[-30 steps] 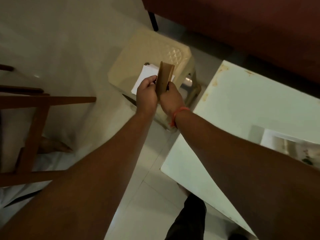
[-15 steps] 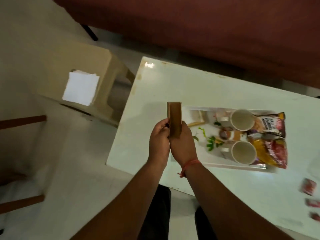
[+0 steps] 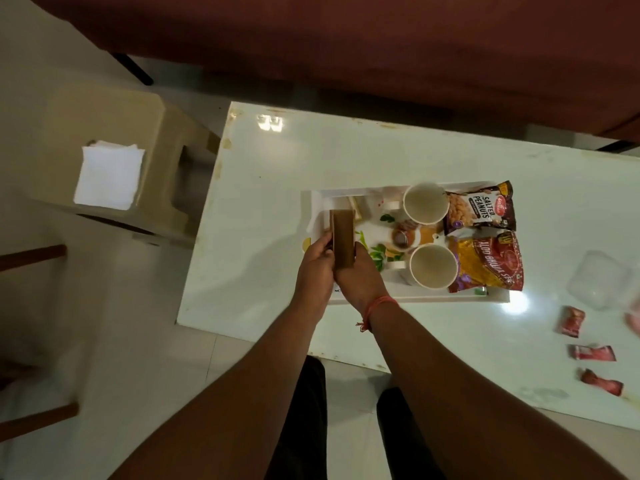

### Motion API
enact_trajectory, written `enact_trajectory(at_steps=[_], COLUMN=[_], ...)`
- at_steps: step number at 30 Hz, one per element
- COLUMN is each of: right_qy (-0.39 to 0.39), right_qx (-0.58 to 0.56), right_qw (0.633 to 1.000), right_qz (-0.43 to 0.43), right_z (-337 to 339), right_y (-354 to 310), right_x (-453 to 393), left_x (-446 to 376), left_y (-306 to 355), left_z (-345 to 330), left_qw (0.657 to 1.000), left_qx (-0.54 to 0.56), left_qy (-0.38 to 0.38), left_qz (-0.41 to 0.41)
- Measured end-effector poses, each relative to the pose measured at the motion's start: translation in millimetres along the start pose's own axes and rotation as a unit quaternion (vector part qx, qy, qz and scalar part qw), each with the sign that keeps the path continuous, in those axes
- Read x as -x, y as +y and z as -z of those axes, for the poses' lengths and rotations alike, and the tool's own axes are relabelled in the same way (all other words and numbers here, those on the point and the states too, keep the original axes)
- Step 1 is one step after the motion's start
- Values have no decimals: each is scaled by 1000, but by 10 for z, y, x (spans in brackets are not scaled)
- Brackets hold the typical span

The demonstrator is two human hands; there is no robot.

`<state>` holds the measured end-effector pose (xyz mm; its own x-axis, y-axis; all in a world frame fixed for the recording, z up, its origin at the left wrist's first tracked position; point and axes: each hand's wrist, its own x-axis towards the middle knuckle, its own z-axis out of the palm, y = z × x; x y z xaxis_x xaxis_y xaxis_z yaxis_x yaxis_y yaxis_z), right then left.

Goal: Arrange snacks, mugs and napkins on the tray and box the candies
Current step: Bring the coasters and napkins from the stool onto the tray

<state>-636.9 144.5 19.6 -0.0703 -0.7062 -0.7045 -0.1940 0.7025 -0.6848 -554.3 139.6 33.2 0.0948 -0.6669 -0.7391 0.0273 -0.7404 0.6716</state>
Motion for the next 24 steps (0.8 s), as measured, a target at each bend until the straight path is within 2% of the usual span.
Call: enact_trajectory(at_steps=[9,13,16,20,22,24], right_qy=[6,25,65,155,142,97], right_qx=[17,13,53,102,130,164], right_qw=[1000,1000,996,977,970,969], right_qz=[-2,-7,-8,102,148,157], right_z=[-11,-9,9,-123,-316,-538], right_y=[-2,-75,-175,-331,-453,-576], right_x=[8,47,120,170,160,129], left_x=[-95,-72,-103,-206,-289,-358], left_y=[-78,-16,4,65,118,178], left_z=[12,70,254,695,979,1254], left_qw=[1000,1000,999,996,994,992], left_qx=[0,-16,-23,-1,-7,-24], left_qy=[-11,-12,19,71,93,107], left_qz=[-5,-15,-42,-50,-52,-55])
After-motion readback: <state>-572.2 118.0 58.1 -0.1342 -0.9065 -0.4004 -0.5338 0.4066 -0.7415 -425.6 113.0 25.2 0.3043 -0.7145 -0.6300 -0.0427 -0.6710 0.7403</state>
